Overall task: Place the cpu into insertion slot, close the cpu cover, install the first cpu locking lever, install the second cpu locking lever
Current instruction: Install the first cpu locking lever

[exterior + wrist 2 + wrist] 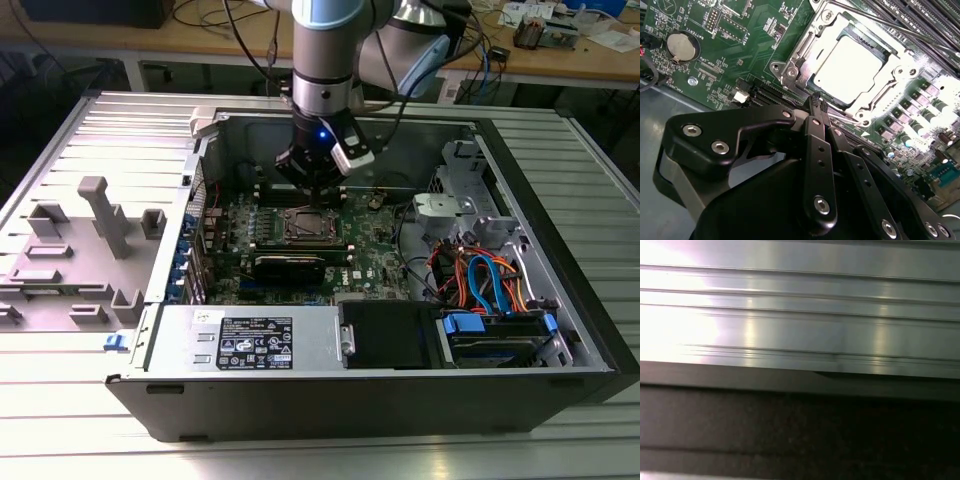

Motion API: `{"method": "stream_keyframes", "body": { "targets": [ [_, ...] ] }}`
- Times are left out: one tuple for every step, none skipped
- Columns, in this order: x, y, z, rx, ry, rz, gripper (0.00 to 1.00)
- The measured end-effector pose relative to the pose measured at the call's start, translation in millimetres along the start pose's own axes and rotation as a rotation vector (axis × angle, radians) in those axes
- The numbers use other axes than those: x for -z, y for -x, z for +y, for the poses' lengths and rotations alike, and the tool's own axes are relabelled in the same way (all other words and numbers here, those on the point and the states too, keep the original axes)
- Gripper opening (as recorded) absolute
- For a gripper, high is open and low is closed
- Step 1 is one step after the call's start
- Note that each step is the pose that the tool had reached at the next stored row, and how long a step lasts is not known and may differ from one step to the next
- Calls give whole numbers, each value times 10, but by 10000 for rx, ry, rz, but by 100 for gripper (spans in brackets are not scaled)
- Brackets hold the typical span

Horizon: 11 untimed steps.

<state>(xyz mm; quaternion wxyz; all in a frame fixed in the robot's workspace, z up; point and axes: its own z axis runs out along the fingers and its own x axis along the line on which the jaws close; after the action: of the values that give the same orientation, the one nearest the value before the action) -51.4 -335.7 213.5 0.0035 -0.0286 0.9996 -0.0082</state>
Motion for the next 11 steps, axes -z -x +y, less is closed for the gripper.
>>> {"method": "stream_keyframes", "body": {
  "targets": [
    [-7, 4, 0, -3, -3, 0, 11],
    [-14, 9, 0, -4, -5, 0, 11],
    [-19, 13, 0, -6, -8, 0, 11],
    [-22, 18, 0, -8, -9, 1, 11],
    [-26, 22, 0, -10, -11, 1, 11],
    [-27, 23, 0, -11, -13, 1, 11],
    [-28, 24, 1, -12, -13, 1, 11],
    [-28, 24, 2, -11, -12, 1, 11],
    [-29, 25, 5, -11, -12, 1, 11],
    [-29, 25, 10, -12, -11, 1, 11],
    [-28, 25, 14, -11, -12, 1, 11]
  ]
}}
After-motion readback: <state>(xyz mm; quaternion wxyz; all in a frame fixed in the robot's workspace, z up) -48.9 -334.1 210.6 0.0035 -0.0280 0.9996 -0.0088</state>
